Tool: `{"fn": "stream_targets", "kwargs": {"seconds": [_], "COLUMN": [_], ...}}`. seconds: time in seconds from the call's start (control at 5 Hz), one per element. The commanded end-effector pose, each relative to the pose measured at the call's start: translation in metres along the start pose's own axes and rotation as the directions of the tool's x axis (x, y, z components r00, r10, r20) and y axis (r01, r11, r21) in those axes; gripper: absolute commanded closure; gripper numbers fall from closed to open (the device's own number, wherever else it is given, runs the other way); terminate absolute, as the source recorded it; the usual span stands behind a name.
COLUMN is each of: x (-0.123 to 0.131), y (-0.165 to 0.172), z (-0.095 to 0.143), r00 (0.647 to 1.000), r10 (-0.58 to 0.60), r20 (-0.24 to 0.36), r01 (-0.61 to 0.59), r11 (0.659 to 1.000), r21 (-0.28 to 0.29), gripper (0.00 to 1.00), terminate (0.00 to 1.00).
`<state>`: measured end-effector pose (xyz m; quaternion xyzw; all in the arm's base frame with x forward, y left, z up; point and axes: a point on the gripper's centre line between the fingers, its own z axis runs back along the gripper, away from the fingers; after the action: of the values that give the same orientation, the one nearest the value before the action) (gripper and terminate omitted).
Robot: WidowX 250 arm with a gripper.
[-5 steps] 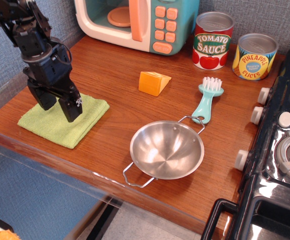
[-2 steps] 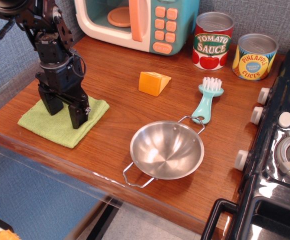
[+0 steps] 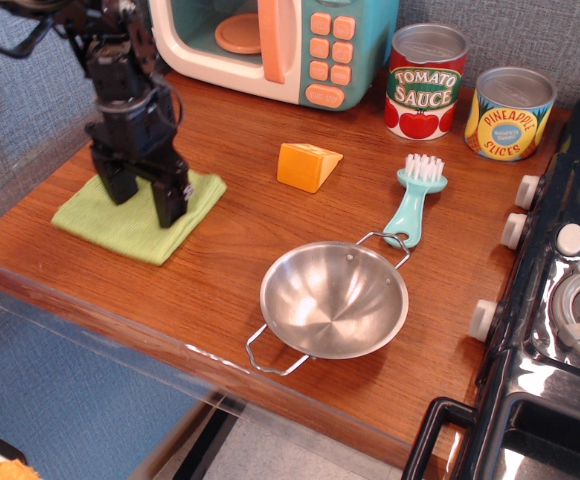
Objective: Move the yellow towel top left under microwave
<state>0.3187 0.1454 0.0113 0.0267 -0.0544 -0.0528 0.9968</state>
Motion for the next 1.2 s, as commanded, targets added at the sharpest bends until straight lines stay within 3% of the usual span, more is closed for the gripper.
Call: {"fn": "stream_targets", "kwargs": {"seconds": [0.0, 0.6, 0.8, 1.0], "x": [0.061, 0.082, 0.09, 0.098], "y": [0.014, 0.009, 0.008, 0.008], "z": [-0.001, 0.009, 0.048, 0.085], "r00": [0.995, 0.993, 0.985, 0.981], "r10": [0.007, -0.023, -0.018, -0.004], "r20": [0.099, 0.113, 0.173, 0.193], "r01": [-0.004, 0.026, 0.018, 0.002], "r11": [1.0, 0.999, 1.0, 1.0], "r21": [-0.03, -0.029, 0.0, 0.013], "gripper": [0.0, 0.0, 0.0, 0.0], "terminate": [0.0, 0.0, 0.0, 0.0]}}
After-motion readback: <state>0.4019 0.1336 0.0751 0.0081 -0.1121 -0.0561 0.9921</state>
